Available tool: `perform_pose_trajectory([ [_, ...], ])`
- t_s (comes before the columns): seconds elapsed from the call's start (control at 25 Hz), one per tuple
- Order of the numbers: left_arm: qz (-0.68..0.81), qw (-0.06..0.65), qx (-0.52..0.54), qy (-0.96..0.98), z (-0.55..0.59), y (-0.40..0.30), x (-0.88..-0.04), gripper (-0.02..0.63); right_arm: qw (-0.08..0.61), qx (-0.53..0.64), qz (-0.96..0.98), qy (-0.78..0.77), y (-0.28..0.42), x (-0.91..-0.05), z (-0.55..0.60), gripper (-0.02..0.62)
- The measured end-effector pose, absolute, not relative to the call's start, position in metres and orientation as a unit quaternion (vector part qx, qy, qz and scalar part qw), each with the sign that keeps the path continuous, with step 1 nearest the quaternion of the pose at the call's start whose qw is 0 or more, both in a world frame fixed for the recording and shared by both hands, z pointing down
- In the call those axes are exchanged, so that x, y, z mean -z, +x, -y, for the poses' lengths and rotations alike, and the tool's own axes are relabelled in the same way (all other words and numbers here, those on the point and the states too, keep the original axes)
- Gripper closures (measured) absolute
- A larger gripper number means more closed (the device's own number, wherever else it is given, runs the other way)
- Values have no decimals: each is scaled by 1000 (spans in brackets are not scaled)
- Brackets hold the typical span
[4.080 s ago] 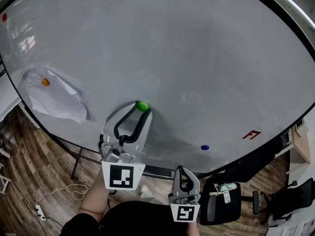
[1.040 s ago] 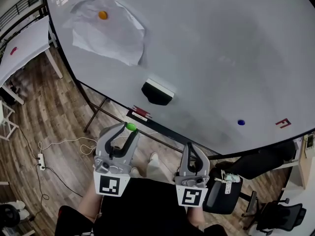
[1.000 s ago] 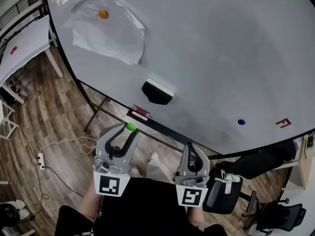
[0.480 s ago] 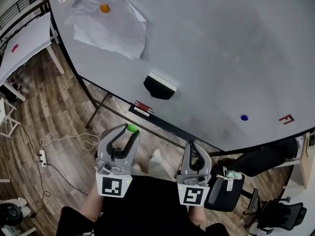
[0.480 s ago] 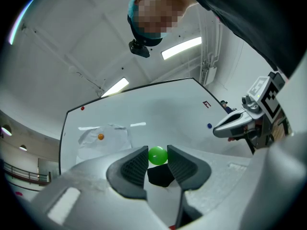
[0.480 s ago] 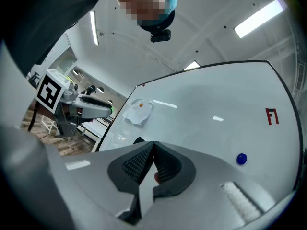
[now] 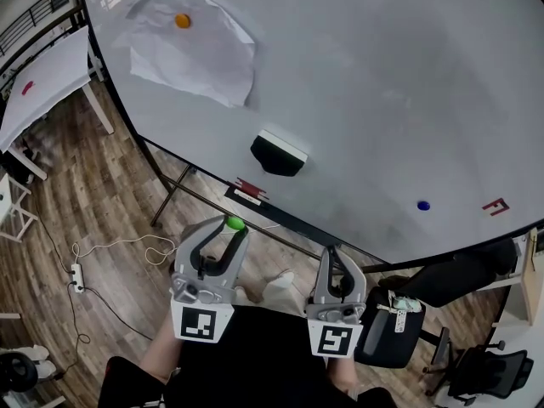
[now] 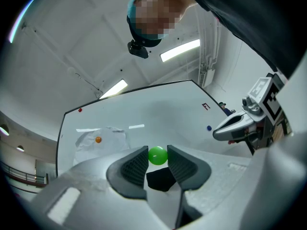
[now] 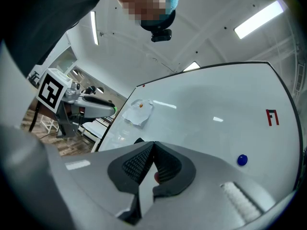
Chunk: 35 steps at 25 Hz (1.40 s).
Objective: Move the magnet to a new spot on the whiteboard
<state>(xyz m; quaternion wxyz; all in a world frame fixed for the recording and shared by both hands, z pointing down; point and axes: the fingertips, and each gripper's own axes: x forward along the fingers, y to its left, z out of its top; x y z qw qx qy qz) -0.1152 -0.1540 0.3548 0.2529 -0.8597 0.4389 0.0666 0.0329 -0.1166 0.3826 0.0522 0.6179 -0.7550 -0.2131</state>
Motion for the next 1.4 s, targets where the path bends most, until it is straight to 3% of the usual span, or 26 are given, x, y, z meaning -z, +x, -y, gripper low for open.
perform_pose_trajectory([
  [1.4, -395, 281, -105, -868, 207, -45, -312, 474, 59, 218, 716, 661, 104, -378, 152, 592],
])
